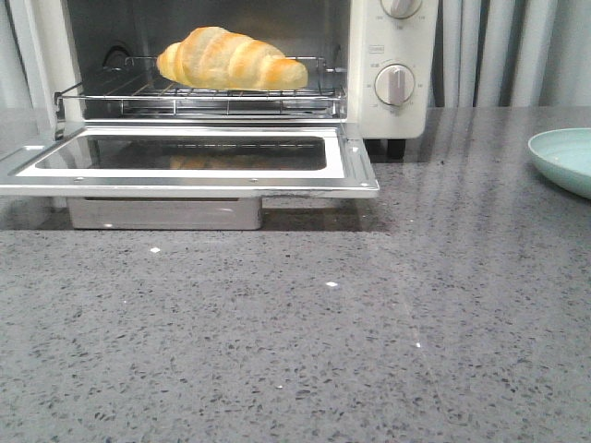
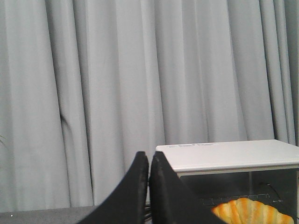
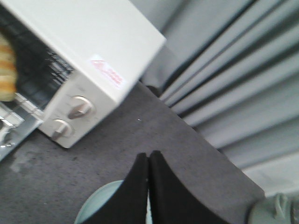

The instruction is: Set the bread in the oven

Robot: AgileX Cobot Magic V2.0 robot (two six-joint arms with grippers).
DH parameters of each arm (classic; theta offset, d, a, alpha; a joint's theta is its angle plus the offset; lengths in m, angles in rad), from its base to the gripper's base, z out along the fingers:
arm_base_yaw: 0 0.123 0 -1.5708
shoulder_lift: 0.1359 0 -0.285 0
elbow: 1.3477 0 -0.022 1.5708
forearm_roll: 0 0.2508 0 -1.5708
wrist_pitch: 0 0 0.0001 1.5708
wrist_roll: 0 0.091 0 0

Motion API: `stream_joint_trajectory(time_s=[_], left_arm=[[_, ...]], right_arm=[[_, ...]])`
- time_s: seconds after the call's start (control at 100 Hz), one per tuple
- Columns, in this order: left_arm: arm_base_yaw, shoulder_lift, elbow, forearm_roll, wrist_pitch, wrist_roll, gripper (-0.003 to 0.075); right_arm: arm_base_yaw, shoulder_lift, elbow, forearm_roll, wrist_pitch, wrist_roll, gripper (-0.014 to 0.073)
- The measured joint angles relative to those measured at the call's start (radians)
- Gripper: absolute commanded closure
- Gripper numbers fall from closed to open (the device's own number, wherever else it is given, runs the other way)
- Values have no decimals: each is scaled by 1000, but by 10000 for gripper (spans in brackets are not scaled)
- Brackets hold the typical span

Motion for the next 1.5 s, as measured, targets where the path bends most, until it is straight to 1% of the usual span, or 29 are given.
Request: stream_joint_trajectory(time_s=[0.1,0.19,0.36,0.69,0.95,1.17,1.5], left_arm=[[0,0,36,-10,-47,0,742],[0,0,92,-35,-110,0,742],[0,0,192,-60,-203,0,742],[0,0,315,-58,-223,0,741],[0,0,392,-58,-216,0,741],[0,0,394,-58,-216,0,741],[0,0,394,-57,-216,0,741]], right_arm=[[-97,-47,14,-9,-11,2,643],[-162,-95,44,-15,-26,20,643],[-225,-185,121,-15,-34,39,643],[-229,-401,334,-15,-57,154,643],[-229,-558,485,-15,-57,176,643],[-229,-624,520,-15,-34,176,643],[-229,-632,523,-15,13,178,643]])
